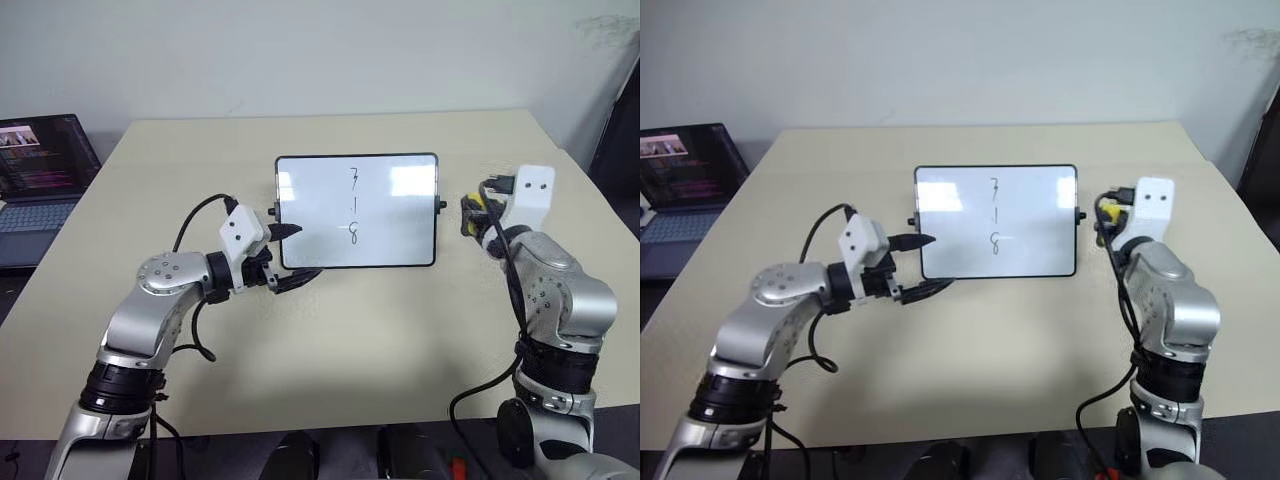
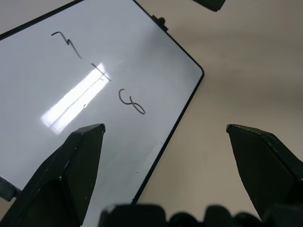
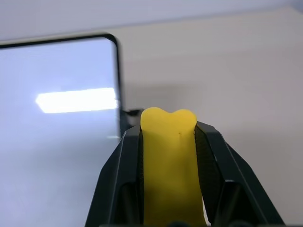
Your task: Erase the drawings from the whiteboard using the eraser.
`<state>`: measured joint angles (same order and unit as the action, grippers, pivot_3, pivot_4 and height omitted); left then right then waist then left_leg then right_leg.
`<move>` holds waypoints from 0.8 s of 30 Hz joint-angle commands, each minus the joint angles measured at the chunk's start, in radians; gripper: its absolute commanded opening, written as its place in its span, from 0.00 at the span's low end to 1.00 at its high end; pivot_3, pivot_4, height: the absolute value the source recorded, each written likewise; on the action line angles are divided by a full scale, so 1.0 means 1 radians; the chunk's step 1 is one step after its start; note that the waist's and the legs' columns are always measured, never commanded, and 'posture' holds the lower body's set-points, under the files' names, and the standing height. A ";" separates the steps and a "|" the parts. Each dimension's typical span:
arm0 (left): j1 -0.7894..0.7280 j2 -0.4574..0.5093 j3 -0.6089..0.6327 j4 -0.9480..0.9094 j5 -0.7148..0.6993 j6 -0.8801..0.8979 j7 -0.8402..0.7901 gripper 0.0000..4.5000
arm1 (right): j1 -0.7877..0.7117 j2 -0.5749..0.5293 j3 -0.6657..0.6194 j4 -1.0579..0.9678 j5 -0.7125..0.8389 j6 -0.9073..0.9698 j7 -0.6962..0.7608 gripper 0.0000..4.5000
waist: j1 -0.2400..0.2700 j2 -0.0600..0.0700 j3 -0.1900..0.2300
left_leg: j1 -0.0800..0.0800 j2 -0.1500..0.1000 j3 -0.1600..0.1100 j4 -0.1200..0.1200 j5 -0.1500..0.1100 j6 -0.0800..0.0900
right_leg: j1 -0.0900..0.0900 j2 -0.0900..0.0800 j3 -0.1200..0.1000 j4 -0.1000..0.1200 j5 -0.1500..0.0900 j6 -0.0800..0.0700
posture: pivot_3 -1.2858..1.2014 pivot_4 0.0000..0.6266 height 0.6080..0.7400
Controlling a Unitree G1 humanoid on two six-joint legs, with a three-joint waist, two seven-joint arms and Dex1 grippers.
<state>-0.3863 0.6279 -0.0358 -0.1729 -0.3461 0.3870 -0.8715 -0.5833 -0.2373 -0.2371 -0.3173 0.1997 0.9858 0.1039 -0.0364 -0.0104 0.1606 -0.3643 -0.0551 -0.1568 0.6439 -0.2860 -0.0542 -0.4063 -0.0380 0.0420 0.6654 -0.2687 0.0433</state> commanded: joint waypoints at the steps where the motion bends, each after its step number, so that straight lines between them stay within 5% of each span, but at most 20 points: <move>1: 0.007 -0.027 0.010 -0.029 0.041 0.003 0.086 1.00 | -0.050 -0.027 0.059 0.026 -0.009 -0.113 0.043 0.25 | -0.001 0.000 0.000 | 0.000 0.000 0.000 0.000 0.000 0.000 | 0.000 0.000 0.000 0.000 0.000 0.000 | 0.52 0.24 1.00; 15: 0.064 -0.135 0.019 -0.022 0.153 0.019 0.329 1.00 | -0.228 -0.027 0.270 0.369 -0.104 -0.550 0.190 0.25 | -0.002 0.000 0.000 | 0.000 0.000 0.000 0.000 0.001 -0.001 | 0.000 0.000 0.000 0.000 0.000 0.000 | 0.52 0.24 1.00; 24: 0.086 -0.183 -0.010 -0.015 0.191 -0.020 0.364 1.00 | -0.351 -0.002 0.296 0.629 -0.146 -0.758 0.230 0.25 | 0.000 0.000 0.000 | 0.000 0.000 0.000 0.000 0.002 -0.004 | -0.001 -0.001 0.000 0.000 0.000 0.000 | 0.52 0.24 1.00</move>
<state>-0.2853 0.4502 -0.0465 -0.1650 -0.1671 0.3957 -0.5137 -0.8924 -0.2385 0.0630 0.3059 0.0606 0.2790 0.3275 -0.0361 -0.0107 0.1606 -0.3647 -0.0551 -0.1566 0.6442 -0.2839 -0.0578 -0.4070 -0.0388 0.0421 0.6655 -0.2684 0.0431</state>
